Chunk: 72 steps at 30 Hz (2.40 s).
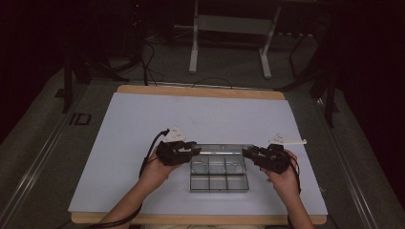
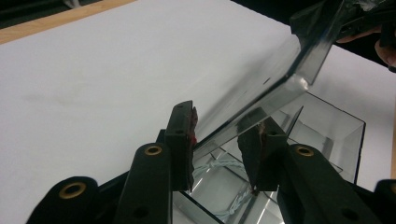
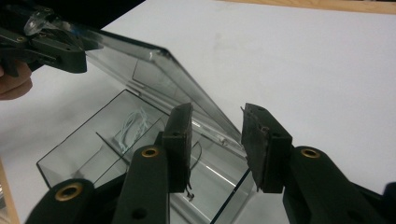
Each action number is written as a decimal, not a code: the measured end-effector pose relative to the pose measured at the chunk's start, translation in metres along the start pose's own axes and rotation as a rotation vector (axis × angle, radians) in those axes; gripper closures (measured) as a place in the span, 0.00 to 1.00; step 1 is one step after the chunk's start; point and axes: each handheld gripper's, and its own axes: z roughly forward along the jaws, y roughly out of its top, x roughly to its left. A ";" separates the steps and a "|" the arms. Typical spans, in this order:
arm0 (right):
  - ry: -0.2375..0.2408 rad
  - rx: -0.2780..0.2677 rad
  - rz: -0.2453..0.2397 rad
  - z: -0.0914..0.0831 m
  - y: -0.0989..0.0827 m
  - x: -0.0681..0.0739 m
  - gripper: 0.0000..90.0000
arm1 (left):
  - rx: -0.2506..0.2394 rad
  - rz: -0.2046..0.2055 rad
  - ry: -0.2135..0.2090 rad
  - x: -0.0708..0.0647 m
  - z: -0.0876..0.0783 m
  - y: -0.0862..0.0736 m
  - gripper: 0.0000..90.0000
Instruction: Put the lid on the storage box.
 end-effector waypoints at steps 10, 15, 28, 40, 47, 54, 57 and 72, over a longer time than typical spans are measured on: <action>0.006 0.010 -0.005 -0.002 -0.004 0.002 0.70 | 0.004 0.018 -0.007 -0.003 -0.002 -0.004 0.72; 0.012 0.013 -0.002 -0.004 -0.007 0.003 0.69 | 0.003 0.022 -0.010 -0.006 -0.004 -0.006 0.71; 0.040 0.037 0.005 -0.005 -0.016 0.002 0.67 | 0.017 0.045 -0.021 -0.010 -0.005 -0.015 0.63; 0.047 0.038 0.013 -0.005 -0.022 0.002 0.65 | 0.045 0.062 -0.013 -0.014 -0.007 -0.024 0.59; 0.050 0.050 0.011 -0.004 -0.027 0.002 0.62 | 0.042 0.072 -0.021 -0.015 -0.010 -0.027 0.59; 0.031 0.059 0.016 -0.008 -0.032 -0.002 0.62 | 0.052 0.081 -0.027 -0.017 -0.010 -0.029 0.59; 0.026 0.056 0.031 -0.011 -0.035 -0.006 0.62 | 0.057 0.077 -0.030 -0.017 -0.010 -0.033 0.59; 0.024 0.074 0.046 -0.012 -0.043 -0.006 0.62 | 0.085 0.010 -0.043 -0.009 -0.012 -0.047 0.59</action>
